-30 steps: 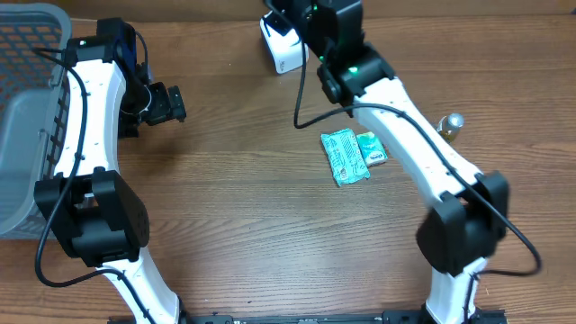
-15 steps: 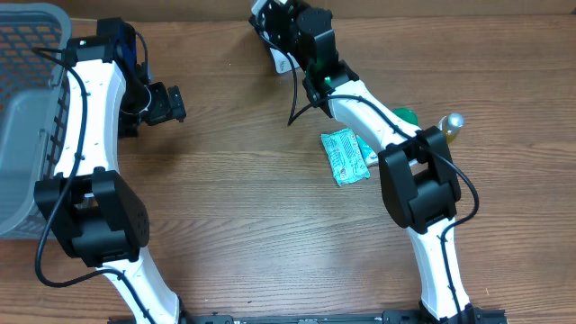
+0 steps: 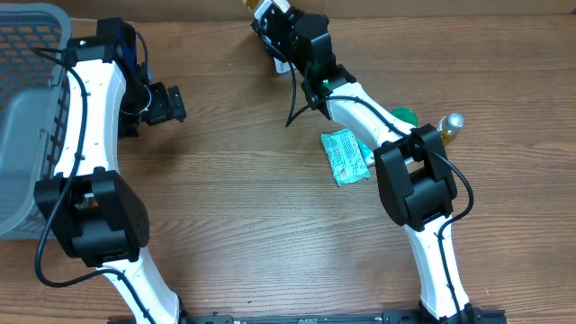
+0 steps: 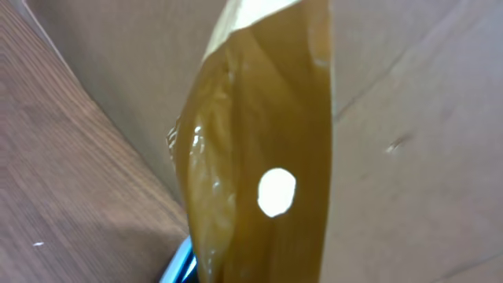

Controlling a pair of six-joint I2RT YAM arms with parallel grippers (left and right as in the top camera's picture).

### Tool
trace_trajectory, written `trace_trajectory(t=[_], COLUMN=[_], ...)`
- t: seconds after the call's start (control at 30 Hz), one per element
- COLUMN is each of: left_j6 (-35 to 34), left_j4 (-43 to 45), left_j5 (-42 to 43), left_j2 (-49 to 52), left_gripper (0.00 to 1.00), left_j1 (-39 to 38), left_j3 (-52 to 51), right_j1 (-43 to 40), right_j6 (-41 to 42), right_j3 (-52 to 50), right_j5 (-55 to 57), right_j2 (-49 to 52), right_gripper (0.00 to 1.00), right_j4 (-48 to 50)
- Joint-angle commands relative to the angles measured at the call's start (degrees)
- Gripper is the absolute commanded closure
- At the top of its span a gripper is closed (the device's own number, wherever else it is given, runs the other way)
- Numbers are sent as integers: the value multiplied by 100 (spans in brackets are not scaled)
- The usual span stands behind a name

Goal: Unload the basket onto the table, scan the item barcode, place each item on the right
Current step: 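Carry the Pantree bag up to the white scanner with the right gripper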

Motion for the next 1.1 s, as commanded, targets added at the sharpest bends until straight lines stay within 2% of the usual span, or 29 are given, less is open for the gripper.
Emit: trace_trajectory(t=[0.0, 0.27, 0.5, 0.77, 0.93, 1.07], left_j6=[-83, -83, -83, -83, -83, -83], left_j4=[2, 2, 2, 2, 2, 2], left_j5=[-35, -35, -35, -35, -35, -35], left_j2=[4, 4, 4, 4, 4, 4], left_gripper=[0, 0, 0, 0, 0, 0], left_j1=[-7, -7, -7, -7, -7, -7], left_j3=[46, 46, 46, 46, 46, 46], right_j1=[9, 9, 7, -20, -101, -131], right_j6=[863, 2000, 2059, 2074, 3130, 3491], right_j3=[83, 83, 83, 87, 90, 90], right_j5=[-33, -273, -271, -269, -326, -1023], right_j2=[9, 9, 9, -24, -422, -957], right_gripper=[96, 96, 96, 96, 96, 96], right_j4=[-83, -197, -745, -741, -719, -1091])
